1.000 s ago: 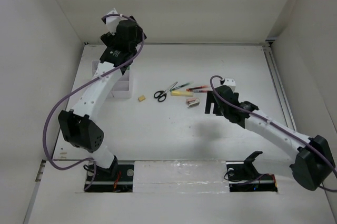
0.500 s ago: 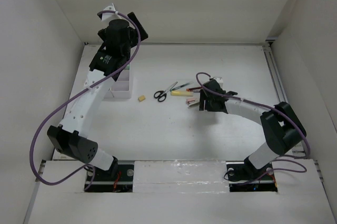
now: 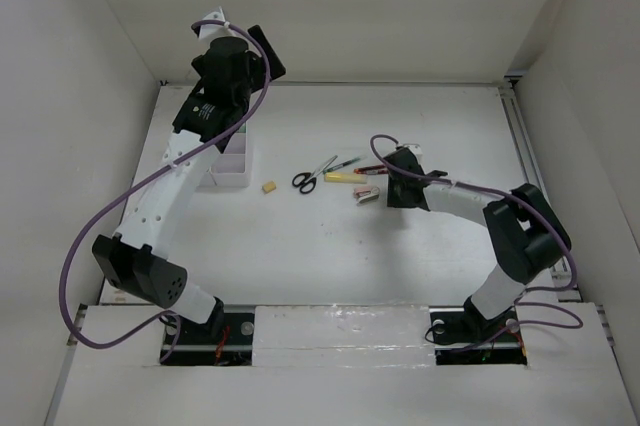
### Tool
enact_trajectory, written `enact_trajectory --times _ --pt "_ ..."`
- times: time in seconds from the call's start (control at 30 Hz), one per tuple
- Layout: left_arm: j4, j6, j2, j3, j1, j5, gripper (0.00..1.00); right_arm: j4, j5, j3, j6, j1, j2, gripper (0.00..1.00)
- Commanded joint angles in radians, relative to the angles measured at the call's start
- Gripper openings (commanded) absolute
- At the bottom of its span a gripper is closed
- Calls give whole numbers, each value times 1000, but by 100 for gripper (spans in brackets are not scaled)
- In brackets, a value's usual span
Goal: Sort the stationery into containers
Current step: Pick up the pen from the center of the board.
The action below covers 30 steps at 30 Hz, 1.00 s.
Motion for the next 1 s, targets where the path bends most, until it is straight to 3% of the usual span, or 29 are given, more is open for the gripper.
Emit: enact_trajectory --times 0.0,0.17,0.2,0.3,0.37,0.47,0.6,0.73,0.8,0.83,0.97 --pt "19 15 -2 -1 2 15 100 56 -64 -18 17 -10 63 29" --pt "19 15 34 27 2 73 100 66 -52 -70 40 -10 21 14" --pt "9 15 34 27 2 92 100 66 -52 -79 40 -10 -2 4" --pt "-1 24 77 53 2 202 100 24 -23 -79 40 -10 -45 0" --pt "-1 24 104 65 -13 300 100 -4 -23 -88 40 -10 -111 0" --pt "-27 40 135 108 -71 305 100 -35 9 -99 29 -10 -232 0" --pt "-36 55 187 110 -162 392 100 -15 -76 -99 -29 -10 -352 0" --pt "74 0 187 -8 -162 562 100 80 -208 -110 -83 -1 -446 0" --pt "171 0 187 -83 -162 665 100 91 -237 -90 -83 -1 -457 0" --pt "209 -26 187 -105 -162 784 100 91 -251 -79 -83 -1 -457 0" --pt "347 -104 219 -169 -162 949 100 103 -273 -32 -92 20 -447 0"
